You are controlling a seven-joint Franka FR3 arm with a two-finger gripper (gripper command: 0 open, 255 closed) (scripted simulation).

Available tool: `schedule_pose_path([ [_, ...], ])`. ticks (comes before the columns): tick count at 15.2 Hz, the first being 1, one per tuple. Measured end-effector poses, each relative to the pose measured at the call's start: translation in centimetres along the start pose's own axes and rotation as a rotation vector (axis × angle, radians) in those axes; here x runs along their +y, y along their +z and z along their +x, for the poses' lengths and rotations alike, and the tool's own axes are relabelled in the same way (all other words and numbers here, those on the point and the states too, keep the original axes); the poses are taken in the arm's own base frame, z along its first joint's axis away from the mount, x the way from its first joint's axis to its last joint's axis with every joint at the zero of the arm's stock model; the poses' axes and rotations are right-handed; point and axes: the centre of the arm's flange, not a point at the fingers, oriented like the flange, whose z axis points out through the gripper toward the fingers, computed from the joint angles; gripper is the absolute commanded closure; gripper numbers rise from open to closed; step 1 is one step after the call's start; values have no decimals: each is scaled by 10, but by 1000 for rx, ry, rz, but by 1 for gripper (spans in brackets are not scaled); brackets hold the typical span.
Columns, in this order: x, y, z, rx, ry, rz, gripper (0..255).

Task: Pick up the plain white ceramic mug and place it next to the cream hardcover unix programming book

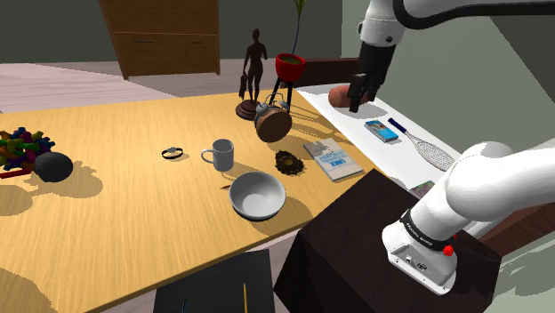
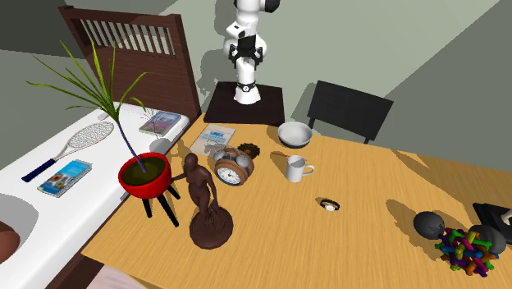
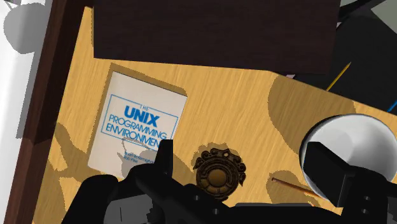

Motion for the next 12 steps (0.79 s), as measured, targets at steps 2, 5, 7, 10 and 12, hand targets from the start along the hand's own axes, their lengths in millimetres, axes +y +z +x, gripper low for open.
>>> schedule_pose_path([
  [2,-11,16,15,17,3,6,0],
  [5,-27,36,38,42,7,15,0],
  [7,-40,51,58,58,10,22,0],
  [10,-57,72,83,84,14,31,0],
  [12,-66,80,98,101,17,37,0],
])
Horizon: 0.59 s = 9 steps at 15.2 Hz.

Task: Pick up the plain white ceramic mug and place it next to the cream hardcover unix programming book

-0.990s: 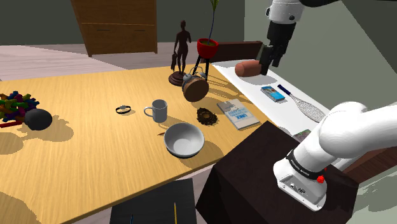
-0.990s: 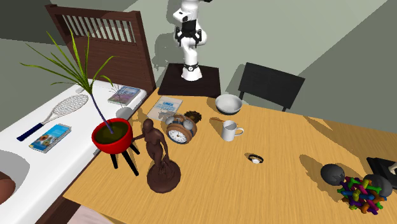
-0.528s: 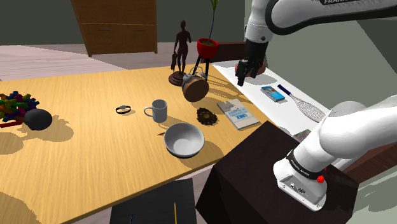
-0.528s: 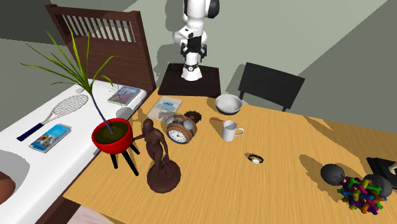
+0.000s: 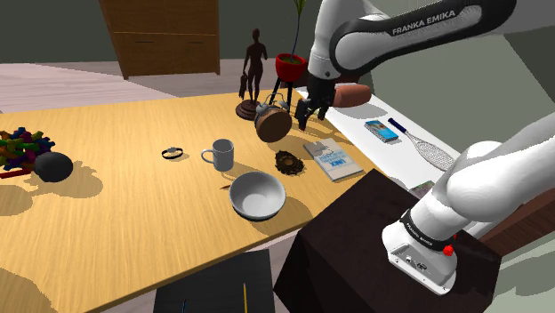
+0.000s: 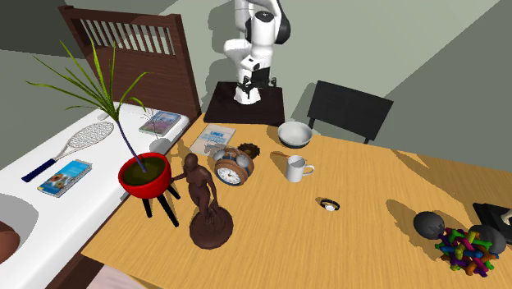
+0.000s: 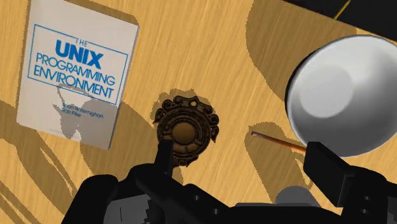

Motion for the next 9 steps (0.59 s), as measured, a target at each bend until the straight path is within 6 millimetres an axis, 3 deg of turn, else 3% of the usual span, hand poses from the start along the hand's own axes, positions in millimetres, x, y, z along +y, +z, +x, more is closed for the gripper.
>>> schedule_pose_path([
  [9,-48,67,73,75,12,28,0],
])
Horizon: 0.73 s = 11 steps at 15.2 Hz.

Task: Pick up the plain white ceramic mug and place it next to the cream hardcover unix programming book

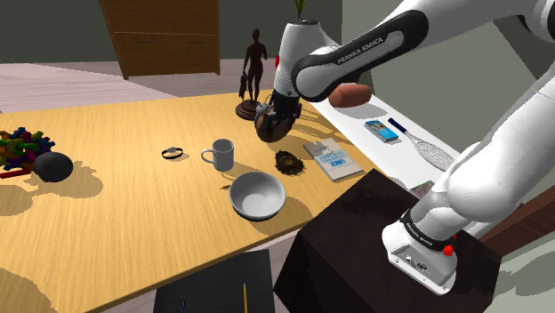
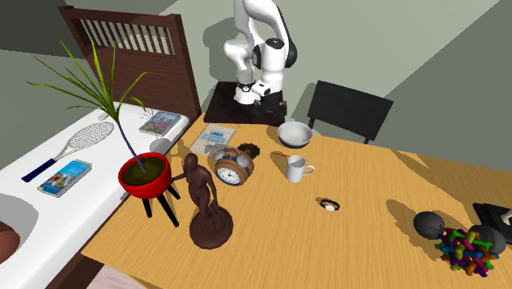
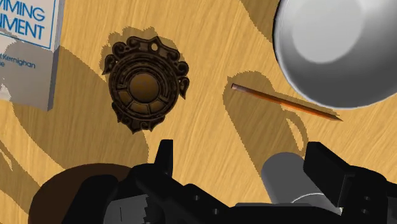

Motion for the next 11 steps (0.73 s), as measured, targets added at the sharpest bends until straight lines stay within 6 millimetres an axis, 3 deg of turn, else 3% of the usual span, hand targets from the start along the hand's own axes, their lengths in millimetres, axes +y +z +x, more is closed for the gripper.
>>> schedule_pose_path([
  [11,-63,76,88,92,16,36,0],
])
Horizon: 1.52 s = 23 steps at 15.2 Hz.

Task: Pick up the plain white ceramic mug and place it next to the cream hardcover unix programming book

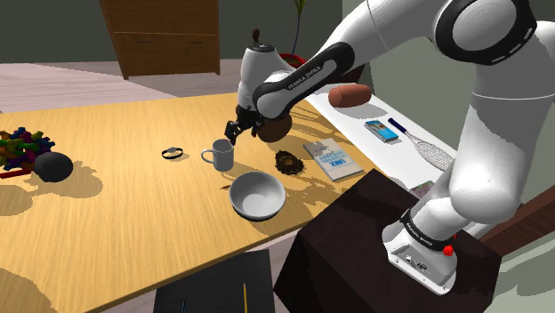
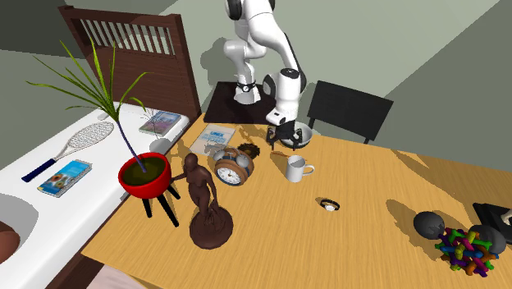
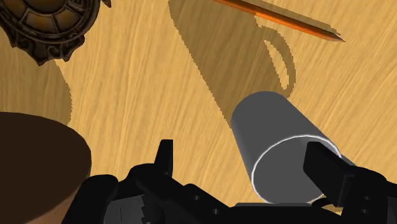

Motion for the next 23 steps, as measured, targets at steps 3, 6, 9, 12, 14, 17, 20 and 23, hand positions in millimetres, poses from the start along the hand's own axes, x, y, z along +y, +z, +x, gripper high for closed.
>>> schedule_pose_path([
  [3,-17,21,24,24,4,9,0],
  [6,-21,38,30,30,5,11,0],
  [9,-21,54,31,31,5,11,0],
  [12,-22,66,31,31,5,11,0],
  [14,-22,68,31,31,5,11,0],
  [17,-22,68,31,31,5,11,0],
  [20,-22,68,31,31,5,11,255],
  [23,-22,68,31,31,5,11,255],
])
